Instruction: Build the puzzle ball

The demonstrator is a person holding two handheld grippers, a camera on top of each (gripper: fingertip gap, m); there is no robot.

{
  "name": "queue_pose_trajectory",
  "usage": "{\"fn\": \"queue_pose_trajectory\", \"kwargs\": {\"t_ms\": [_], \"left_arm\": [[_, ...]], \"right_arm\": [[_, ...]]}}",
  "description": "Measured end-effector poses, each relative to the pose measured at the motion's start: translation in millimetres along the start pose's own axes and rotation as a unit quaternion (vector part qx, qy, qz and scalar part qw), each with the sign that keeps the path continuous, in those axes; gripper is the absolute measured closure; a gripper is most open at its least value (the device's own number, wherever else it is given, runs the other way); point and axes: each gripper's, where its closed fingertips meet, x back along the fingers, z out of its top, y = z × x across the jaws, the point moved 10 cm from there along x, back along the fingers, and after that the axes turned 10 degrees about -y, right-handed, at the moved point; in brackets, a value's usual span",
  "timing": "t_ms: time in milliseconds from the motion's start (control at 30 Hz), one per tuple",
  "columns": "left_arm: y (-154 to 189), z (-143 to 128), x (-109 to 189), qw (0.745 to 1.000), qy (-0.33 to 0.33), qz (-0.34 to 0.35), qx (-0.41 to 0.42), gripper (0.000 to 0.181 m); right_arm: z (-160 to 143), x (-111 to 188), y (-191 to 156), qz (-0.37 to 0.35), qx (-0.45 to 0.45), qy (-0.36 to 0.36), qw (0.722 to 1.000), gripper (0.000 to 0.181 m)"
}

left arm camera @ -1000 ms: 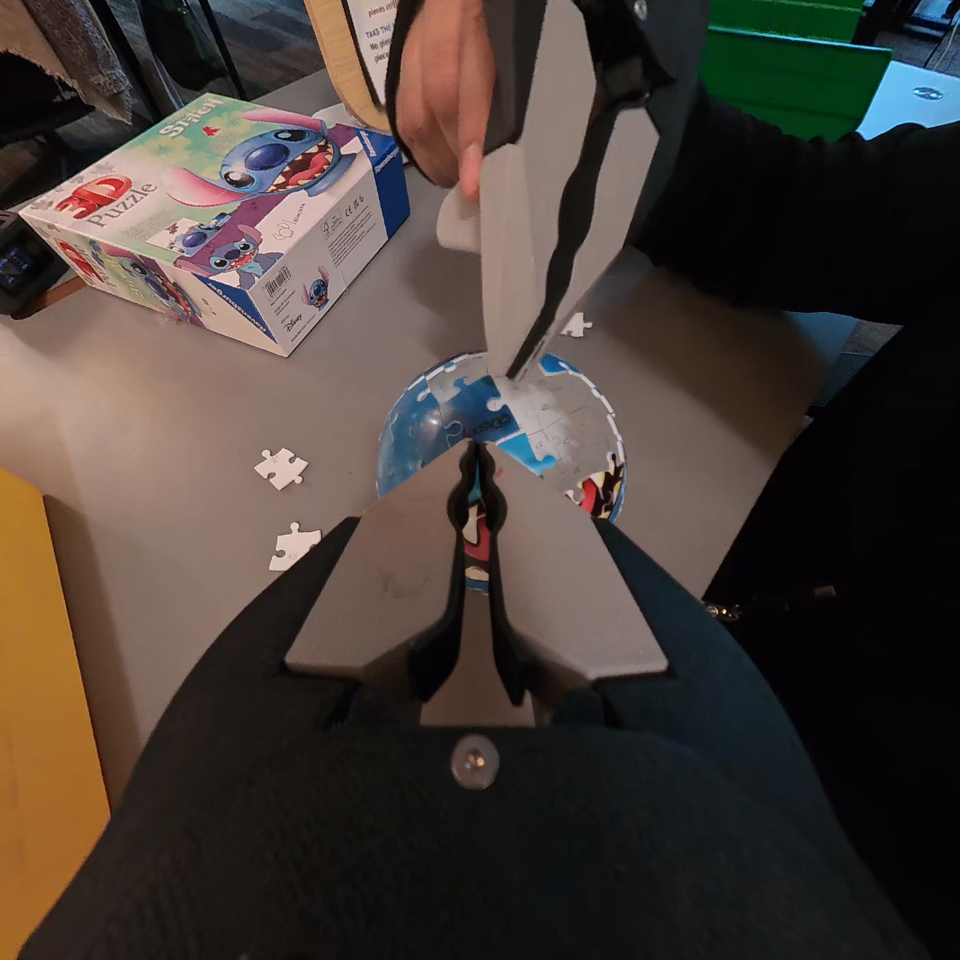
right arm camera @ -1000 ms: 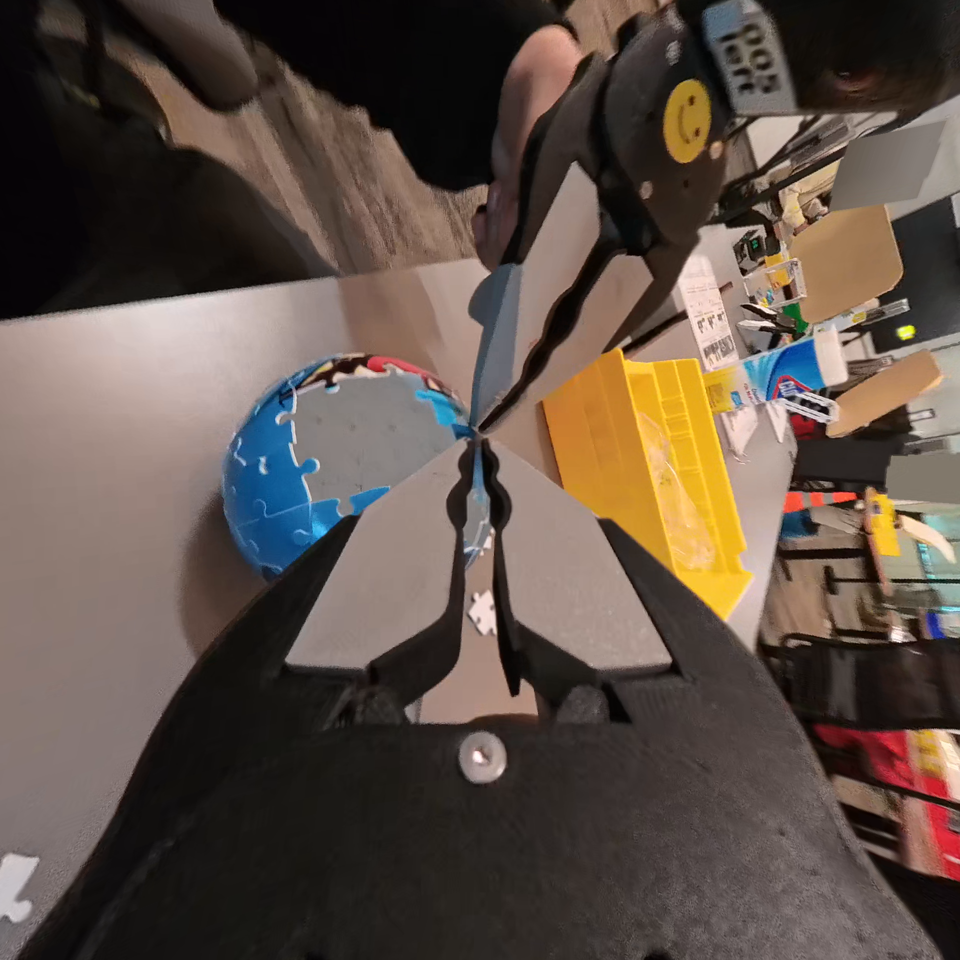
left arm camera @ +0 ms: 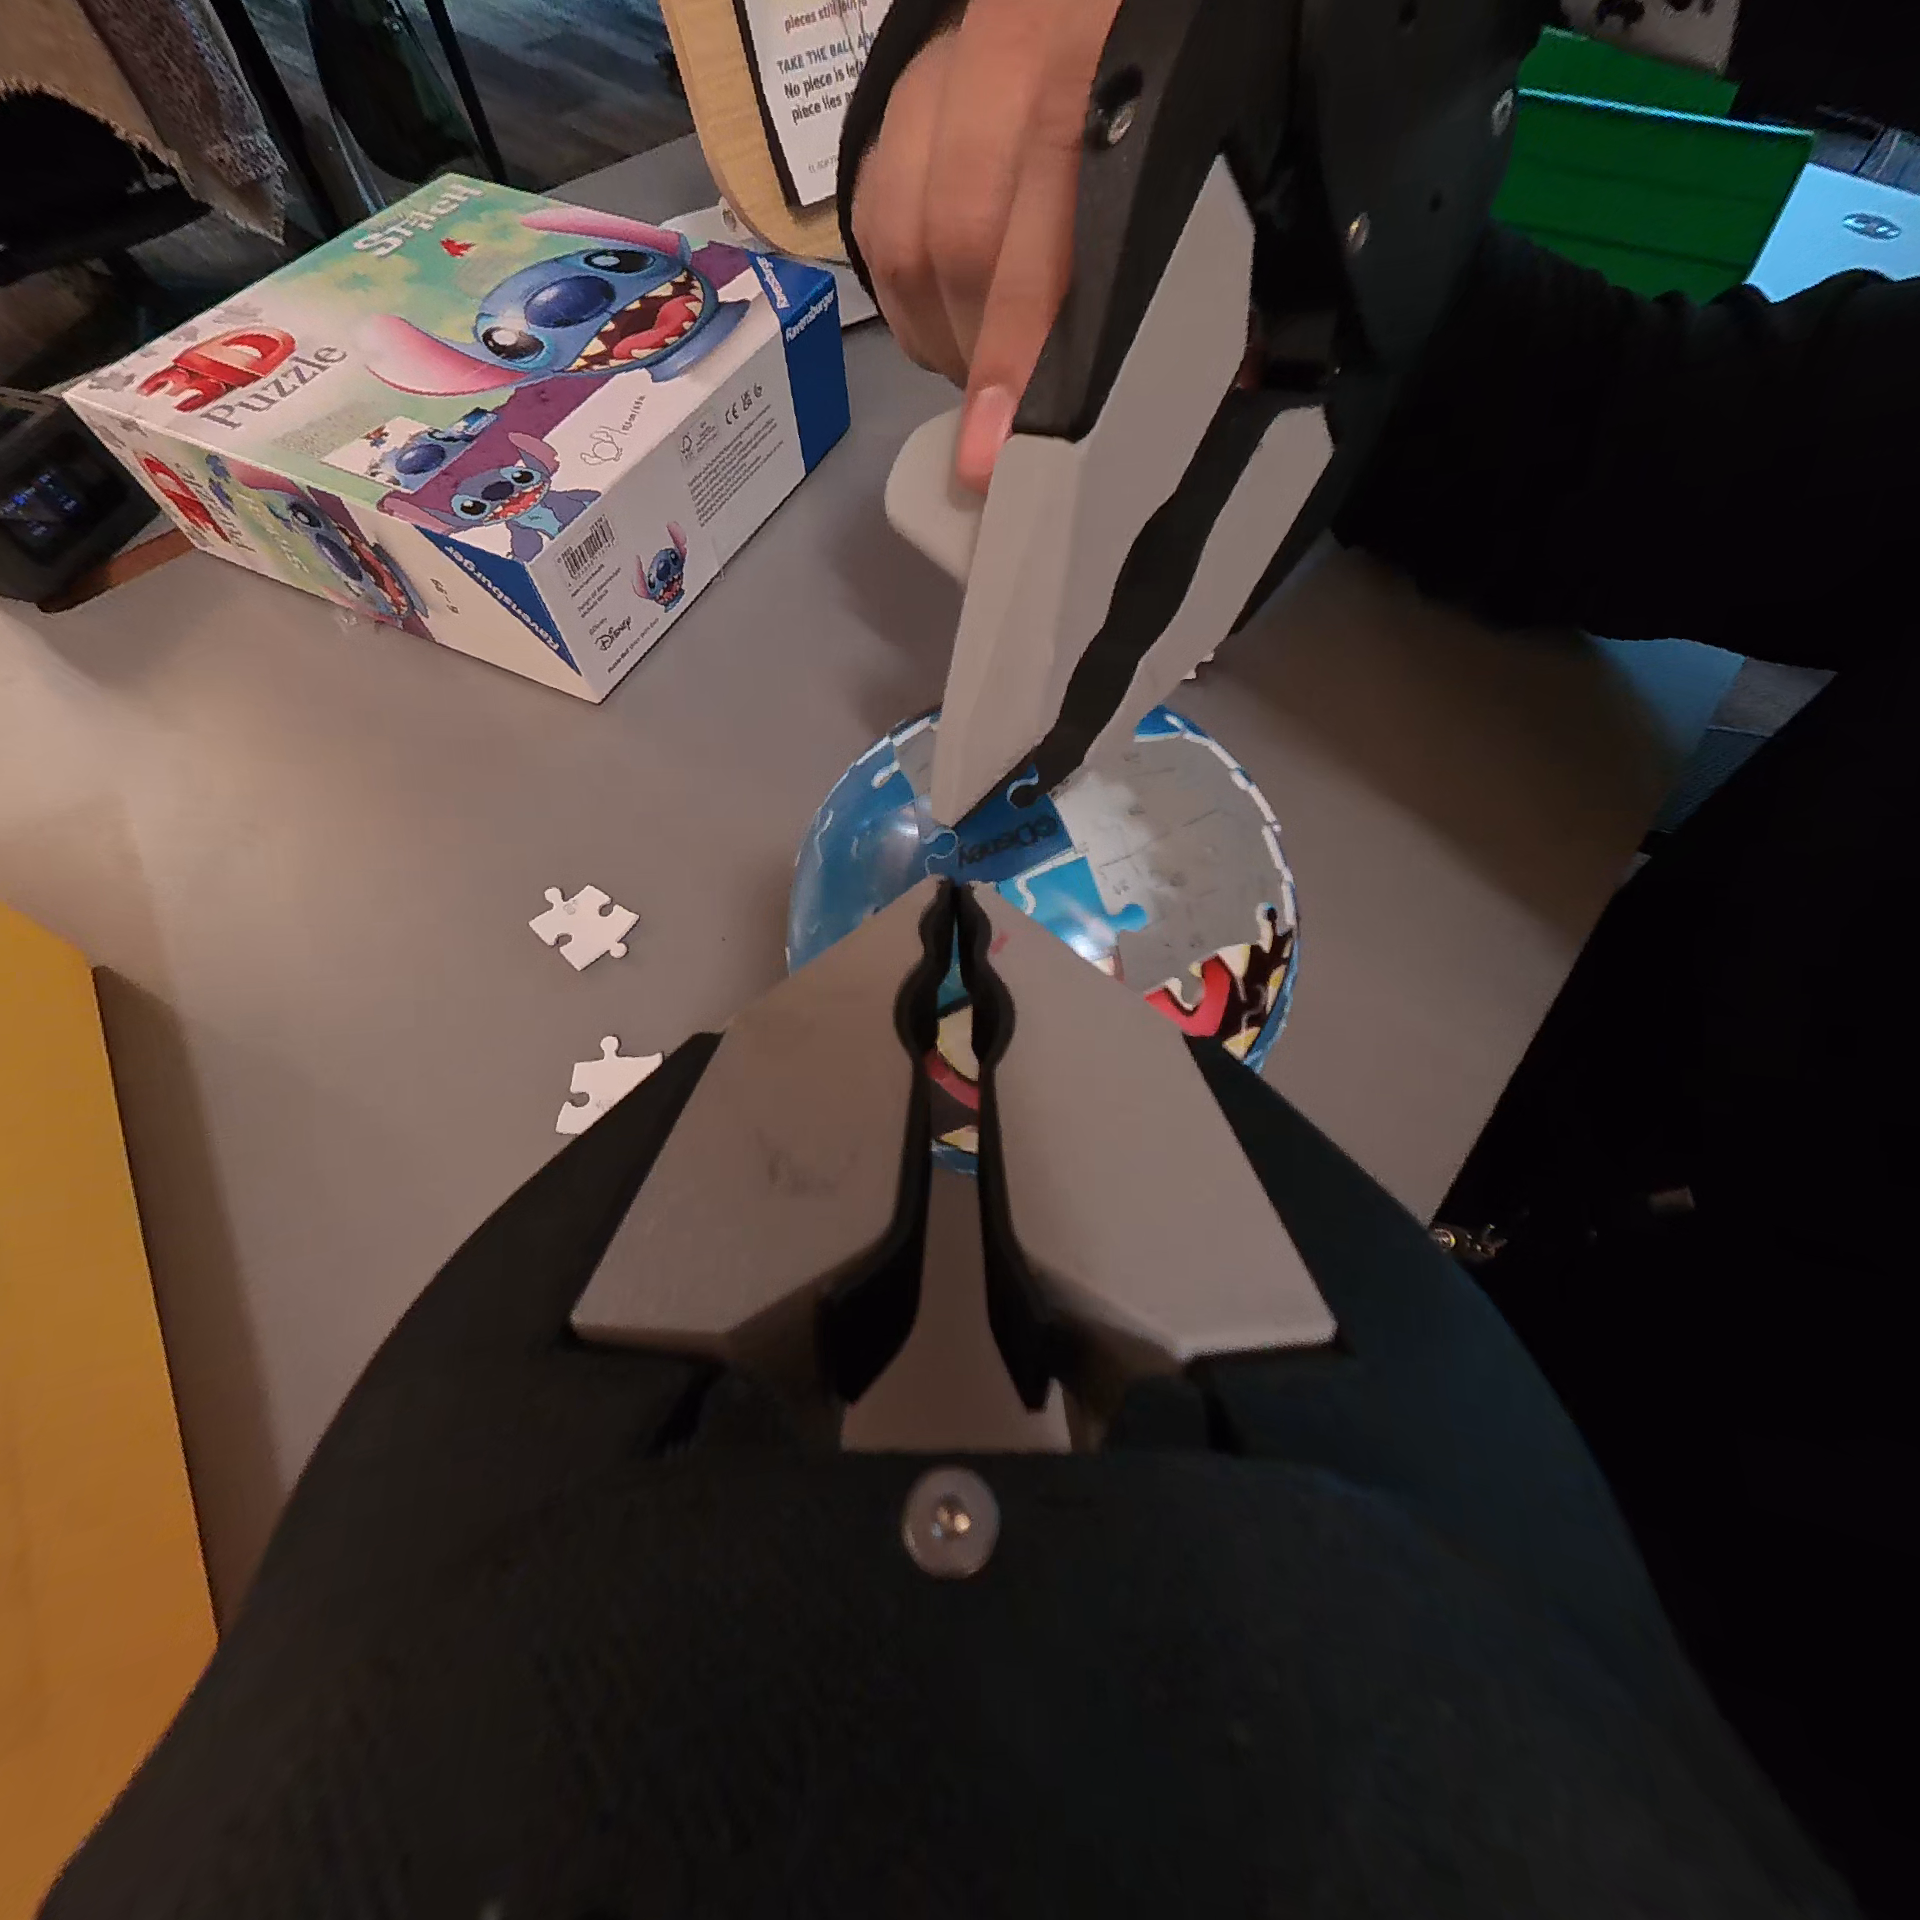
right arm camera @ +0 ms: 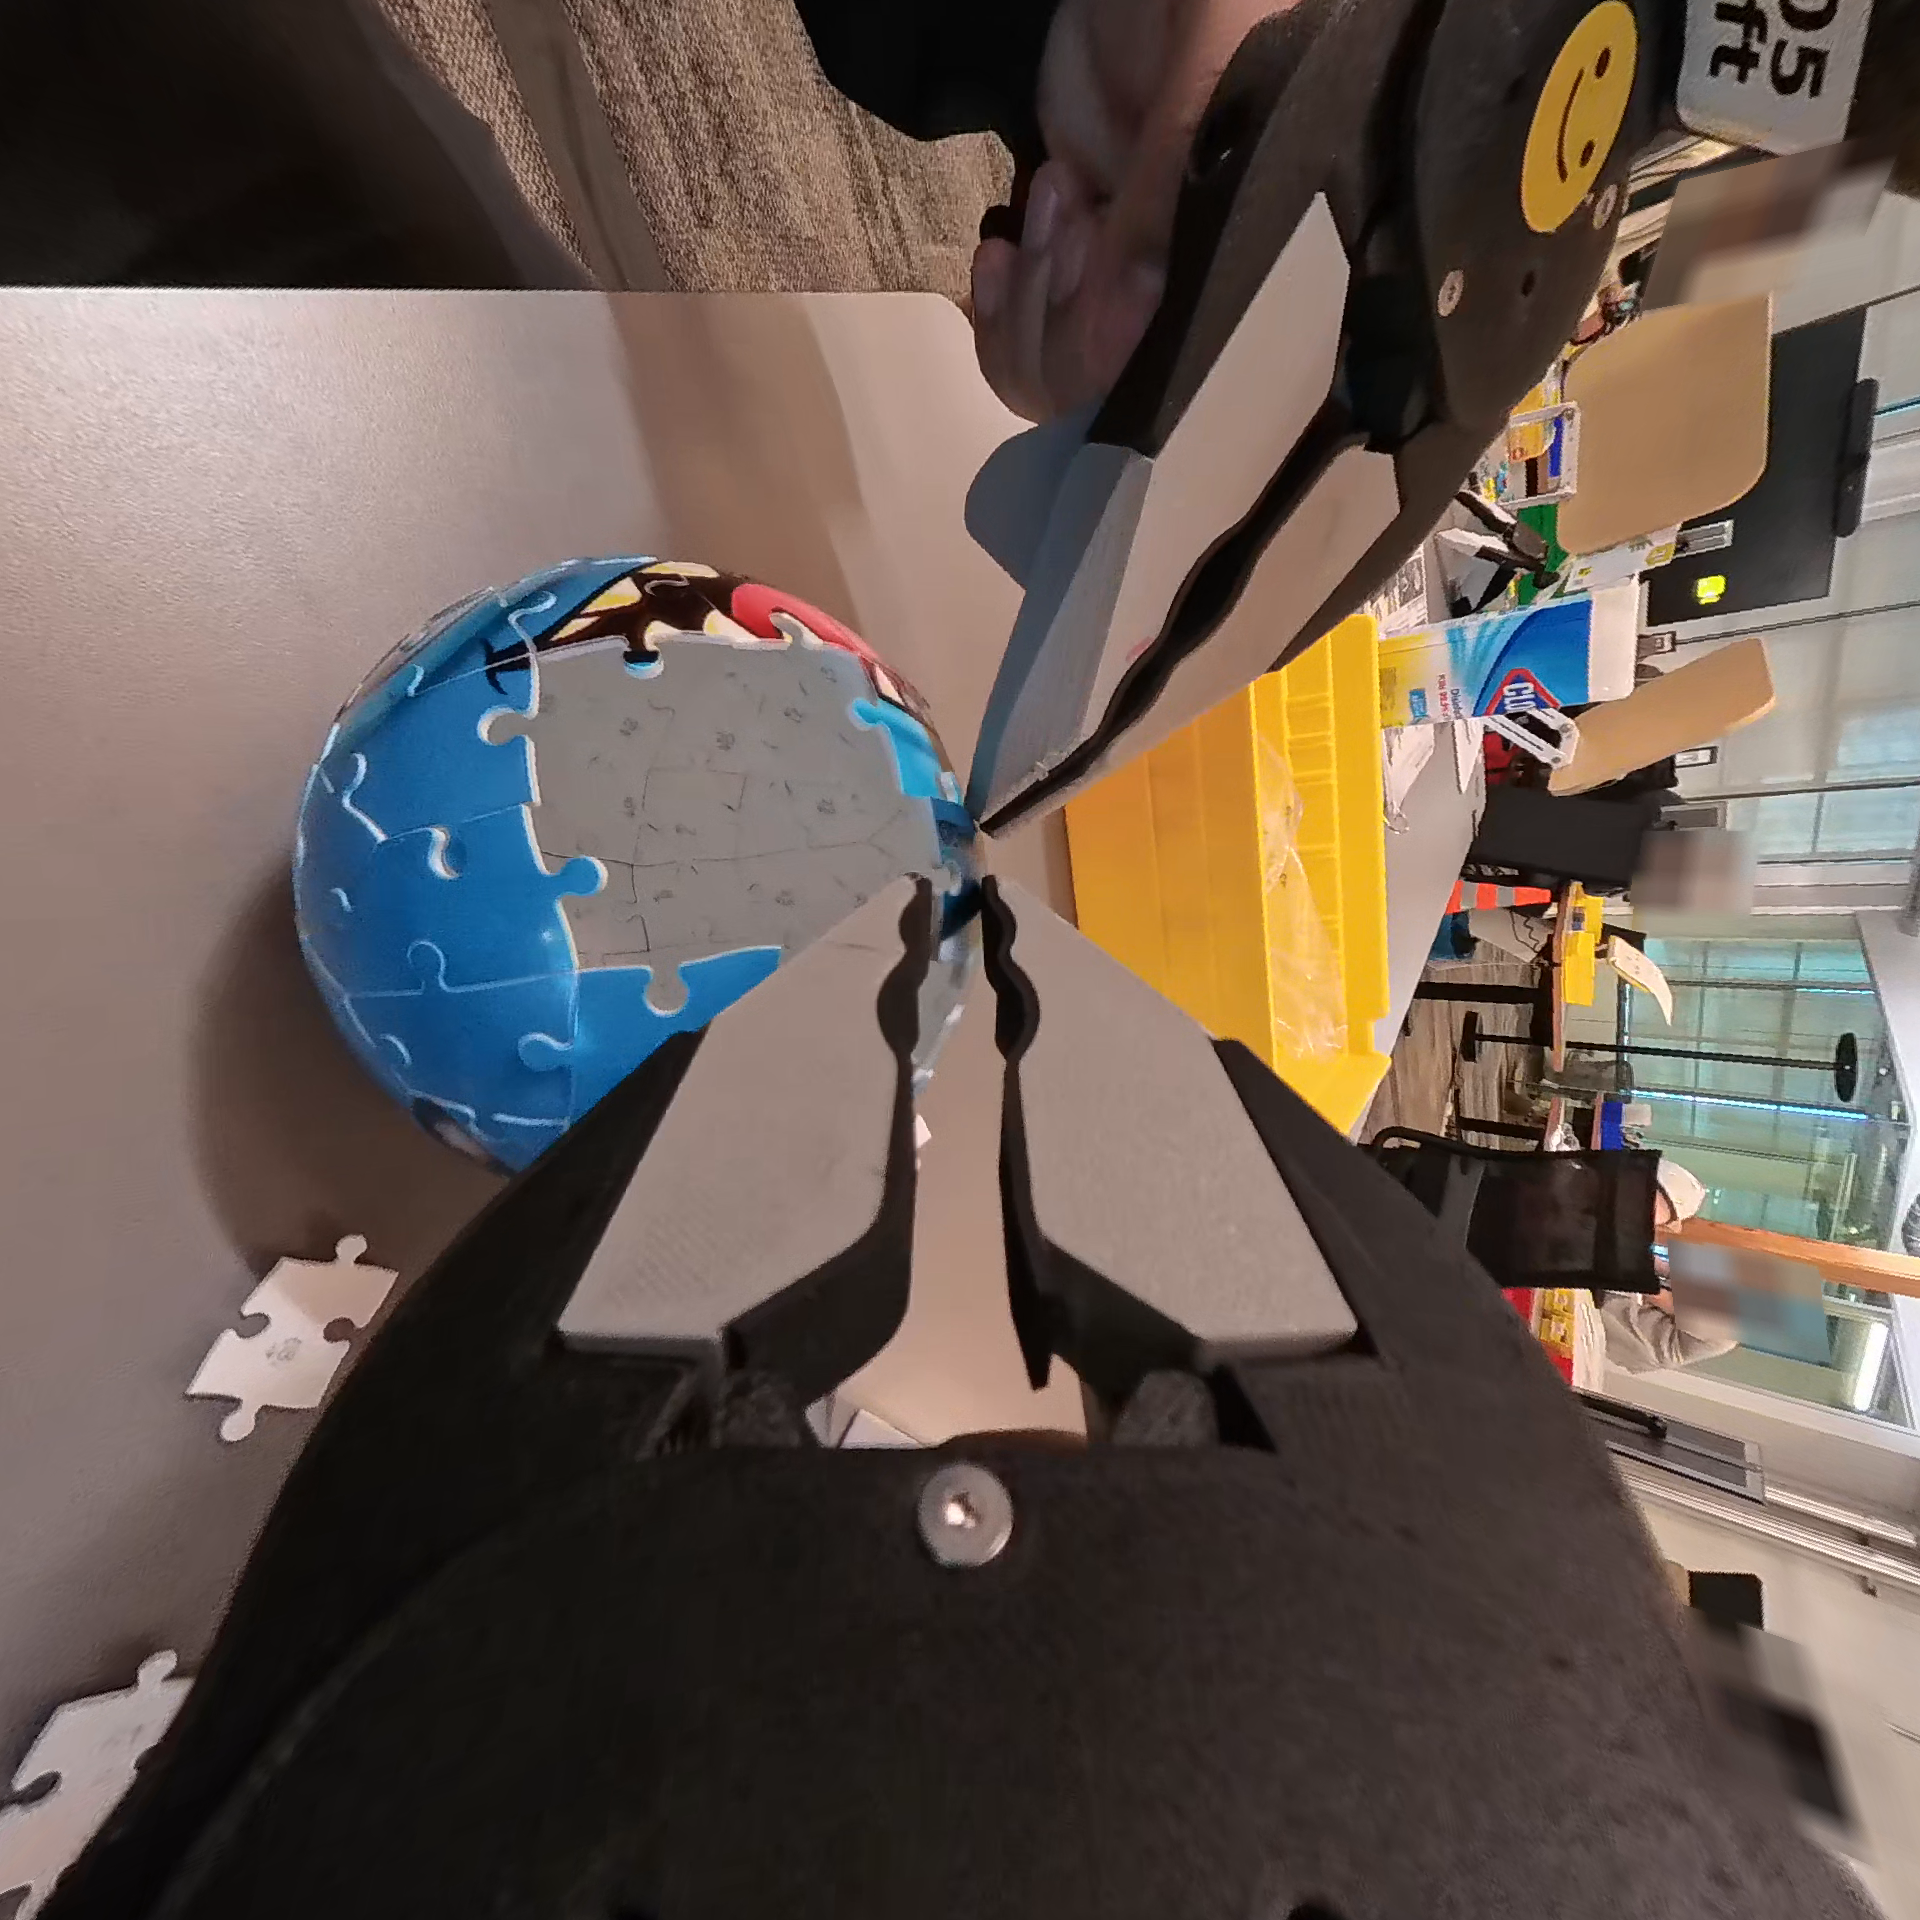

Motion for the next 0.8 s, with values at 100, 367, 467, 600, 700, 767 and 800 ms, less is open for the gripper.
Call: {"fn": "queue_pose_trajectory", "kwargs": {"t_ms": [100,367,467,600,700,767,800], "left_arm": [[-1.5,1.4,-0.1,1.0,0.002,0.002,-0.001,0.181],[-2.5,6.8,-3.3,1.0,0.002,-0.013,-0.004,0.181],[-2.7,7.2,-0.8,1.0,0.002,-0.013,-0.004,0.181],[-3.2,6.2,4.3,1.0,0.013,-0.023,0.003,0.181],[-3.0,2.8,-1.2,0.999,-0.004,-0.045,0.007,0.181],[-2.8,4.0,0.5,0.998,0.003,-0.055,0.005,0.181],[-3.1,5.8,3.7,0.998,0.013,-0.064,0.008,0.181]], "right_arm": [[-0.5,1.1,-0.3,-0.001,0.005,0.003,1.0,0.176],[-0.3,2.1,-2.6,-0.006,0.025,-0.004,1.0,0.175],[-1.0,1.9,-2.2,-0.008,0.025,-0.003,1.0,0.175],[-2.4,2.3,-2.2,-0.01,0.028,0.004,1.0,0.176],[-4.6,1.5,-1.8,-0.006,0.022,0.018,1.0,0.176],[-5.5,1.2,-1.6,-0.005,0.02,0.023,1.0,0.176],[-5.5,1.0,-1.7,-0.005,0.021,0.022,1.0,0.176]]}}
